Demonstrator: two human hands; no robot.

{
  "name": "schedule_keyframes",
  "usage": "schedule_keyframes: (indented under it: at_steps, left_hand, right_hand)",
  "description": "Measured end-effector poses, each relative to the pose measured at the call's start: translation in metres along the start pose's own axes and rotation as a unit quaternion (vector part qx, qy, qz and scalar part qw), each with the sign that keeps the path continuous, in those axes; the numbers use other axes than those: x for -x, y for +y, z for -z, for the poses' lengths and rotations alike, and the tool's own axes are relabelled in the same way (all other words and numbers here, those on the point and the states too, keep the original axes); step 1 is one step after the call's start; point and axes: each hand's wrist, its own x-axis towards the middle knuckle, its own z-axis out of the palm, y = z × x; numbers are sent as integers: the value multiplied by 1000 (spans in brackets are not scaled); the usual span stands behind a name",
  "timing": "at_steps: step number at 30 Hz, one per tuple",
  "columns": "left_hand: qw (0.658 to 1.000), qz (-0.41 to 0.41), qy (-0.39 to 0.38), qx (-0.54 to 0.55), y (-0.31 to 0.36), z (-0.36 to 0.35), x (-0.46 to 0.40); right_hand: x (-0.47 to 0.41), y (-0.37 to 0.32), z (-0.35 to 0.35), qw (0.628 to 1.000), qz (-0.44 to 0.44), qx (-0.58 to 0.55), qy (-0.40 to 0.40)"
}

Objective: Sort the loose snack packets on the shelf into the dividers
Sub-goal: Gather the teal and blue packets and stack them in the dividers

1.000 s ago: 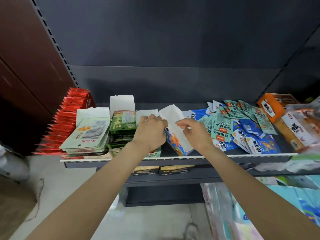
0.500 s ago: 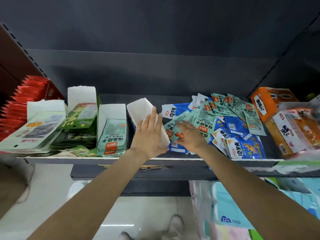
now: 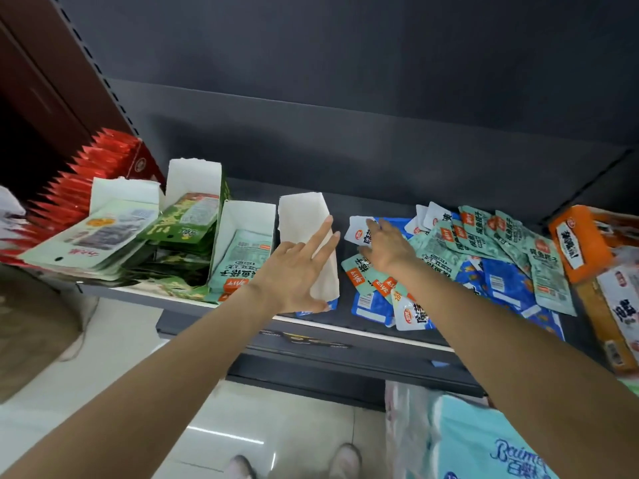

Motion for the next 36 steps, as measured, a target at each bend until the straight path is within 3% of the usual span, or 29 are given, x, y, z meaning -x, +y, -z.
schedule_keyframes:
  at_steps: [2, 7, 10, 16, 19, 22, 26, 29, 31, 33, 36]
  left_hand:
    - [1000, -2, 3, 2, -2, -3, 0]
    - [1000, 2, -1, 1, -2, 2, 0]
    - [1000, 0, -2, 1, -1, 5, 2]
    - [1000, -8, -5, 0, -1, 3, 1]
    - [1000, -12, -4, 18, -2, 5, 2]
    - [990, 18, 38, 135, -1, 12, 6]
    - [917, 121, 161, 344, 8, 37, 5]
    - [881, 122, 159, 428, 12, 57, 0]
    - [881, 98, 144, 440, 15, 68, -1]
    - [886, 92, 162, 425, 15, 74, 0]
    - [861, 129, 201, 449, 10, 75, 4]
  right_hand:
    - [-13, -1, -5, 1000, -12, 0, -25]
    - [-23, -7, -4, 998, -13, 32, 47]
    - [-21, -10, 0, 999, -8, 43, 31]
    - [-16, -14, 10, 981, 62, -167, 83]
    - [-2, -17, 31, 946, 98, -276, 136]
    - [19, -22, 56, 900, 110, -382, 181]
    - [52, -30, 84, 781, 75, -602, 147]
    - [71, -40, 89, 742, 75, -659, 103]
    - [79, -51, 89, 742, 91, -658, 88]
    - [81, -60, 88, 770, 96, -625, 87]
    - [84, -63, 86, 880, 98, -459, 75]
